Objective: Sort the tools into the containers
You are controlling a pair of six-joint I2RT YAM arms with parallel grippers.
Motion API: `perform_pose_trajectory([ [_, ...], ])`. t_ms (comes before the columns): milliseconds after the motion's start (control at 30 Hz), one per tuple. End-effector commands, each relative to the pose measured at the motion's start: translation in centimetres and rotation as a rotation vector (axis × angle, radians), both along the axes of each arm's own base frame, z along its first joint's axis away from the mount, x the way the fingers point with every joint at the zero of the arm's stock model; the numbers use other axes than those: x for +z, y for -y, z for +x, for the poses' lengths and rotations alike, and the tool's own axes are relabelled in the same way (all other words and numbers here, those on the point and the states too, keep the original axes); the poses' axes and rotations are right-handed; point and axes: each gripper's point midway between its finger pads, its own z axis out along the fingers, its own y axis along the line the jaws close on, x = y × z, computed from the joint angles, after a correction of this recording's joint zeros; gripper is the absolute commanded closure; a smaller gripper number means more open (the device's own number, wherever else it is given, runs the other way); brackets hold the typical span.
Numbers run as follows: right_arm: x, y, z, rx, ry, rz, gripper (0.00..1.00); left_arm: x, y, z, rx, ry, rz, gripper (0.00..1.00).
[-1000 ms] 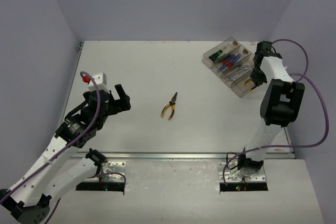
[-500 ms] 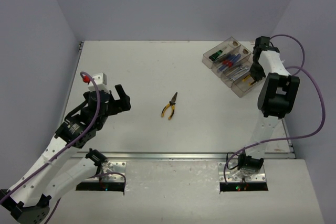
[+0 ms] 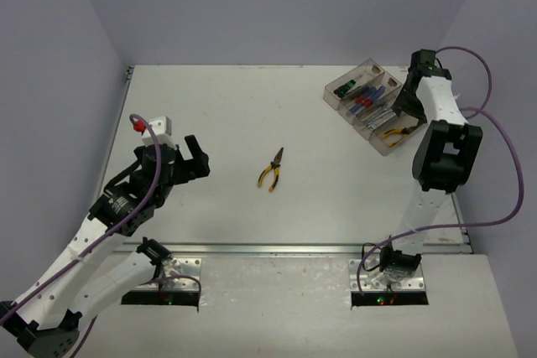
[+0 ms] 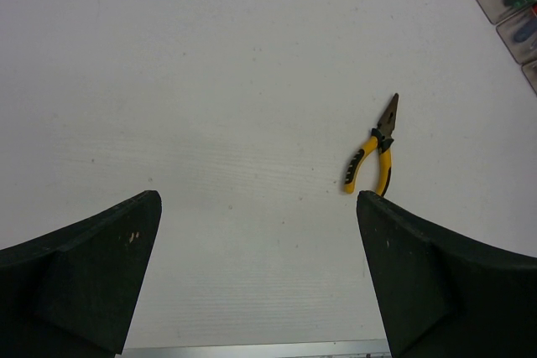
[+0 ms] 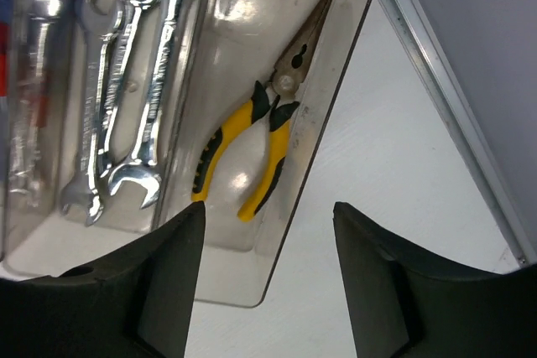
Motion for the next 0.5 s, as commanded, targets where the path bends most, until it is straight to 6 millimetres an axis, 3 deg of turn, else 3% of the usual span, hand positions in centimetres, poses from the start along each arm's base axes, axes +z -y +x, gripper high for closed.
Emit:
perform_pose_trajectory([
  [0,8.8,-6.8,-0.2,0.171,0.210,0.020,0.28,-0.5,3.5,1.2,-0.103,-0.090,-0.039,0.00],
  [67,10.1,-9.9,-1.6,0.270,0.237,0.045,0.24,-1.8,5.6,1.4,-0.155,-0.177,-0.077,0.00],
  [100,11.3,-12.9,-2.6,0.358,0.260,0.073,0.24,-2.3,7.1,2.3,-0.183,-0.182,-0.097,0.00],
  [200,10.9,-18.0,-6.0,0.530,0.237,0.134,0.23,-4.2,9.3,4.1,-0.205,-0.208,-0.114,0.00],
  [300,10.7,-23.0,-10.2,0.709,0.232,0.218,0.22,-8.3,12.3,7.1,-0.254,-0.328,-0.059,0.00],
  [467,10.0,-24.7,-15.7,0.800,0.289,0.315,0.22,-13.5,15.4,9.6,-0.366,-0.417,0.032,0.07],
])
